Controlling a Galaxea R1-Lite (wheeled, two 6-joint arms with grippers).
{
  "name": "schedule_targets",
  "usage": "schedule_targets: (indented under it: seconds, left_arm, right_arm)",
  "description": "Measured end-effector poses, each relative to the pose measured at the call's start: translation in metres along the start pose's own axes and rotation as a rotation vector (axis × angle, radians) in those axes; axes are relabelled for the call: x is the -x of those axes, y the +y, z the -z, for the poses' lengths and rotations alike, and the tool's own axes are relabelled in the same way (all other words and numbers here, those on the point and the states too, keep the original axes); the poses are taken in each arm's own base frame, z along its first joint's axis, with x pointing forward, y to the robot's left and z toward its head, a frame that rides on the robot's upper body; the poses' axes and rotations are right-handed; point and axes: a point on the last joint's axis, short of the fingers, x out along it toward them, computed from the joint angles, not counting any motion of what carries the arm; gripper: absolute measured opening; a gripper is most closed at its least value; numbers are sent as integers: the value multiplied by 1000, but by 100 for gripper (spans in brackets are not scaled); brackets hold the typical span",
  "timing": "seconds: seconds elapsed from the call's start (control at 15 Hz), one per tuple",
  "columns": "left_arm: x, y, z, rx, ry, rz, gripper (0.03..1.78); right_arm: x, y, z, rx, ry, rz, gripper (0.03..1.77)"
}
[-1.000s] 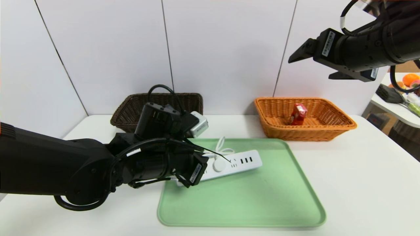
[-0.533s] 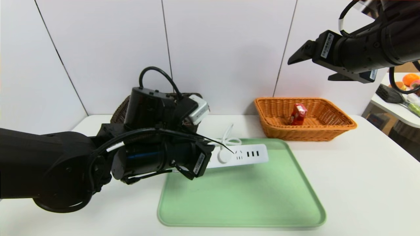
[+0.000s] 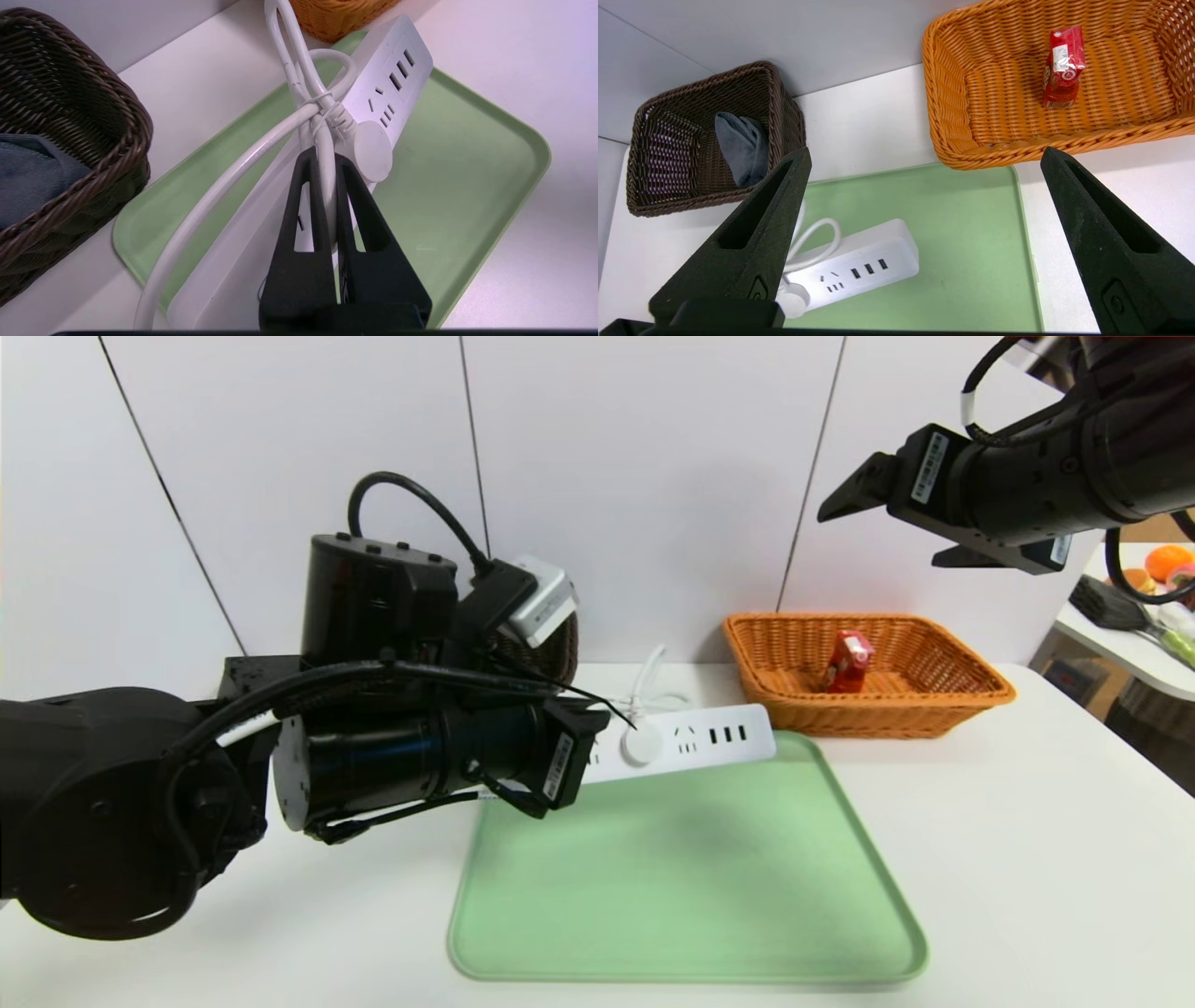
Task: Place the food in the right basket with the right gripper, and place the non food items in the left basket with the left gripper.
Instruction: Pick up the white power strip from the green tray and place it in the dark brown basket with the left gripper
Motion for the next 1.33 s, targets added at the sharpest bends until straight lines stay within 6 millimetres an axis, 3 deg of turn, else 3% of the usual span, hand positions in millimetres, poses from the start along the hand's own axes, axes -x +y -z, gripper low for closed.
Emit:
schedule_targets:
  seconds: [0.27, 0.6, 0.93, 1.33]
  left_arm:
    - [20, 12, -24, 44, -87, -77, 10]
    - [44, 57, -48, 109, -166, -231, 10]
    - [50, 103, -45, 167, -167, -375, 10]
    - [47, 116, -40, 181, -147, -407, 10]
  right_arm:
    - [0, -1, 1, 3, 15, 3, 169]
    - [2, -1, 1, 2, 12, 1, 169]
    - [5, -4, 3, 0, 17, 6, 169]
    - [5, -10, 5, -21, 28, 21, 169]
